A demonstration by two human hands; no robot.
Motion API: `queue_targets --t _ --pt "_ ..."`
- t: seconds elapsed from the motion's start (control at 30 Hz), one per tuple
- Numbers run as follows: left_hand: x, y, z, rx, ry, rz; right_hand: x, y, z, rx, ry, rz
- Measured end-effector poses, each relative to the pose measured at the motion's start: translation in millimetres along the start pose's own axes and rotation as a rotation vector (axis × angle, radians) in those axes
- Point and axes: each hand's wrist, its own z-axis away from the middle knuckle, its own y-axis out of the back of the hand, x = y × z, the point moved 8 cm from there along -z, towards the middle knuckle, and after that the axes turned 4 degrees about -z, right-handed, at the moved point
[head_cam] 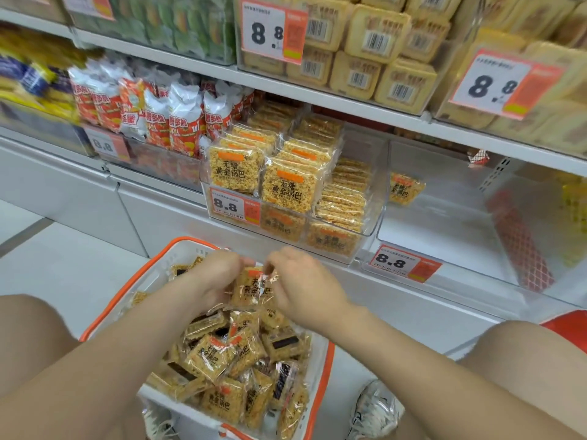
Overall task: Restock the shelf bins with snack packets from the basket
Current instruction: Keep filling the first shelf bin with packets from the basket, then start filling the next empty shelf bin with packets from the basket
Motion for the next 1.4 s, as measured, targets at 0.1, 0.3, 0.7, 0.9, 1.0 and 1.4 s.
queue_targets --t 0.1,0.3,0.7,0.9,1.0,1.4 --pt "19.5 0.7 13.4 0.018 -0.058 0.062 15.9 34.2 -8.1 0.060 -0.090 -0.035" --pt "58.4 -12.0 36.3 -0.014 -0.211 0.144 28.0 60.7 -6.5 0.042 -0.147 -0.124" --pt "113.2 -43.5 56.9 -0.020 -0.504 0.287 43.1 121.0 11.0 0.274 -0.189 -0.259" --pt "156.2 -70.9 82.8 0.235 -0.920 -0.192 104.7 181.3 40.6 0.608 -0.454 -0.241" --pt "163.9 -103.4 92.6 0.243 -1.085 -0.502 132.4 193.0 58.0 0.623 -0.648 -0.182" --pt "176.1 -162.1 66.8 0.212 -1.109 -0.750 222.6 182.4 39.0 0.337 -0.986 -0.173"
